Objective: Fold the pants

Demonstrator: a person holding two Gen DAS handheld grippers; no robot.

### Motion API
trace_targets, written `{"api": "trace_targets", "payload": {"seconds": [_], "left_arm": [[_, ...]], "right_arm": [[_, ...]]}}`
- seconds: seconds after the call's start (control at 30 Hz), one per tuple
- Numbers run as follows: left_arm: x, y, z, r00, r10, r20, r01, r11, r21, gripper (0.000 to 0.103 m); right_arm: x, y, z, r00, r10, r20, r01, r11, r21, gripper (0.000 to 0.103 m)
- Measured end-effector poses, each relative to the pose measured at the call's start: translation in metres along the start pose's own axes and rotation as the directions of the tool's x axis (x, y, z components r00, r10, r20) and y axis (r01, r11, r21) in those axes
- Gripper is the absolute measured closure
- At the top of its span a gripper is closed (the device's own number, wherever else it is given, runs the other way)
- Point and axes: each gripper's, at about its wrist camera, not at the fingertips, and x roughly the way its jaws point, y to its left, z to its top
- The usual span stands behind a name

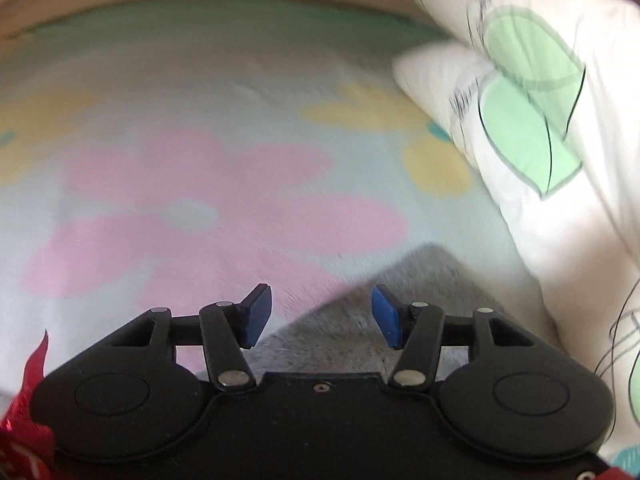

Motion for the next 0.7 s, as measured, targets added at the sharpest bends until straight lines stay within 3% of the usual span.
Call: {"api": "trace_targets", "payload": {"seconds": [0.07,0.13,0.17,0.2,0.47,0.7], "left_arm": [[-0.003,0.000,-0.002,1.000,0.000,0.006,0.000,1.000,0.005,0.097],[-0.005,0.000,-0.002,1.000,0.001,0.014,-0.001,1.000,0.013,0.097],[-0.006,-0.001,-0.002,1.000,0.003,0.020,-0.003,1.000,0.020,0.097],[-0.008,-0.002,-0.002,1.000,0.003,0.024,-0.004,1.000,0.024,0.097],[-0.040,-0.006,-0.006,0.996,0.001,0.095,-0.005,0.999,0.041,0.097],[-0.103,-0.013,-0.036,0.976,-0.009,0.220,-0.015,0.994,0.107,0.097]], "right_arm": [[0.012,0.004,-0.003,0.996,-0.064,-0.057,0.065,0.998,0.013,0.044],[0.011,-0.001,-0.008,0.996,-0.074,-0.051,0.077,0.996,0.049,0.046],[0.009,-0.003,-0.009,0.996,-0.062,-0.058,0.065,0.996,0.057,0.065],[0.008,-0.006,-0.010,0.997,-0.028,-0.068,0.032,0.997,0.064,0.093],[-0.053,-0.060,-0.025,0.996,0.091,-0.002,-0.090,0.985,0.148,0.093],[-0.122,-0.100,-0.055,0.983,0.172,0.062,-0.181,0.963,0.202,0.093]]}}
